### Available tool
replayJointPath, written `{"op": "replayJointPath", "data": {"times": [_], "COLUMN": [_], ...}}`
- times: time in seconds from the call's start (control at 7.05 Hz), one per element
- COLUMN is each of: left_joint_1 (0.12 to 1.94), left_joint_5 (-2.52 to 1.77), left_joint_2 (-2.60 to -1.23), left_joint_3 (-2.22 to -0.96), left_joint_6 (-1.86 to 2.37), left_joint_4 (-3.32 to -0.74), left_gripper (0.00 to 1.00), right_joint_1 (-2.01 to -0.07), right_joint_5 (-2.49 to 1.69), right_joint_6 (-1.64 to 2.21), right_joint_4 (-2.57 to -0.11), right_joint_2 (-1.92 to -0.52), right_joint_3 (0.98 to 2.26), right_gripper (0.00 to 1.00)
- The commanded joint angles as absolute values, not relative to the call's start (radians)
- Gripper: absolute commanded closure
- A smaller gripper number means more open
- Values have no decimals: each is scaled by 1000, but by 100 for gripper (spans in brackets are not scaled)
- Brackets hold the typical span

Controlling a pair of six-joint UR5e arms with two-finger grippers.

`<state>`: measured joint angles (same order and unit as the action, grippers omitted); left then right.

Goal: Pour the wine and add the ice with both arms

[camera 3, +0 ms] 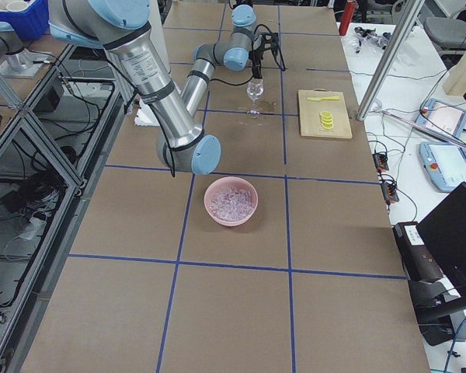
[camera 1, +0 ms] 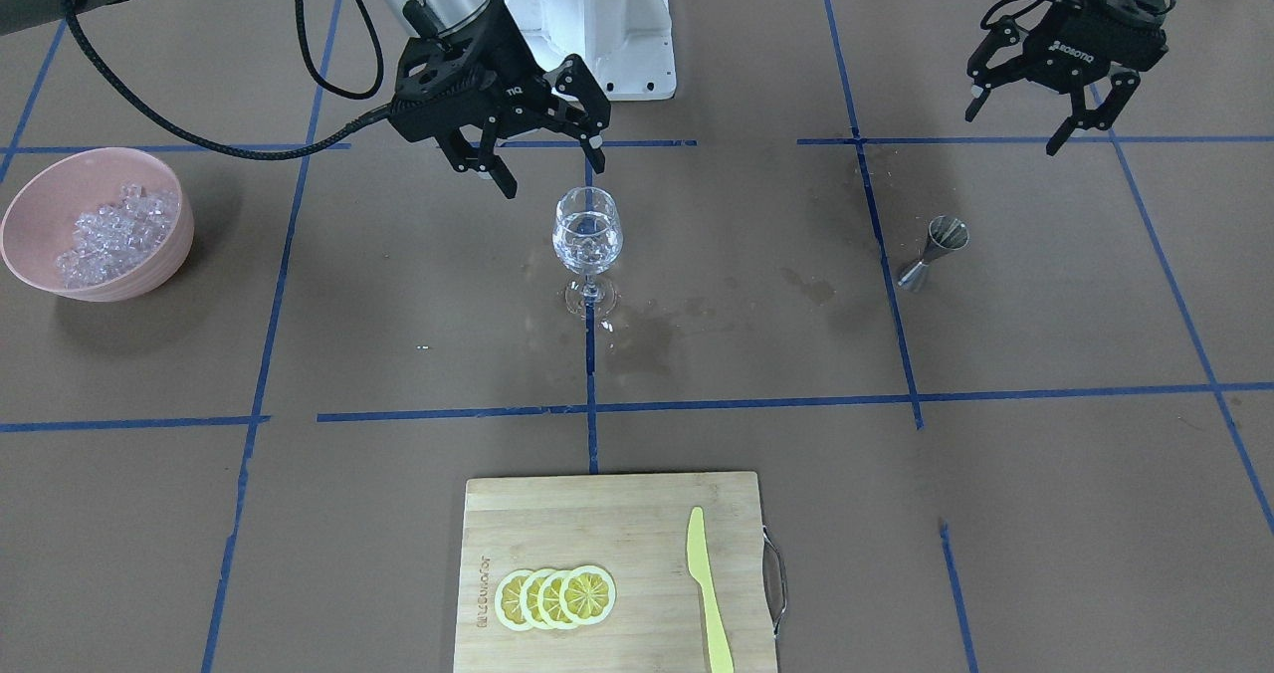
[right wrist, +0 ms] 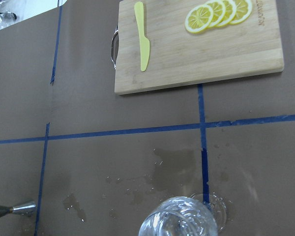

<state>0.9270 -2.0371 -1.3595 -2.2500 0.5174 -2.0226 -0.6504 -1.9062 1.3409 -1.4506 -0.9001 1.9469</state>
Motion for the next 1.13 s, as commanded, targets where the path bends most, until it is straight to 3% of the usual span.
{"op": "replayJointPath", "data": {"times": [0.0,0.28,0.57,0.99], "left_joint_1": [1076,1170,1354,1445], "left_joint_5": [-2046,-2095,-2235,-2270], "left_joint_2": [-1510,-1548,-1554,-1571], "left_joint_3": [-2240,-2194,-2032,-1861], "left_joint_6": [311,217,99,75], "left_joint_4": [-1771,-1689,-1697,-1694], "left_gripper": [0,0,0,0], "right_joint_1": [-751,-845,-905,-1059], "right_joint_5": [-2007,-2058,-2057,-2059], "right_joint_6": [1301,1131,856,462], "right_joint_4": [-1500,-1579,-1781,-1920], "right_joint_2": [-951,-1026,-1042,-1171], "right_joint_3": [1977,1996,1991,1974], "right_gripper": [0,0,0,0]}}
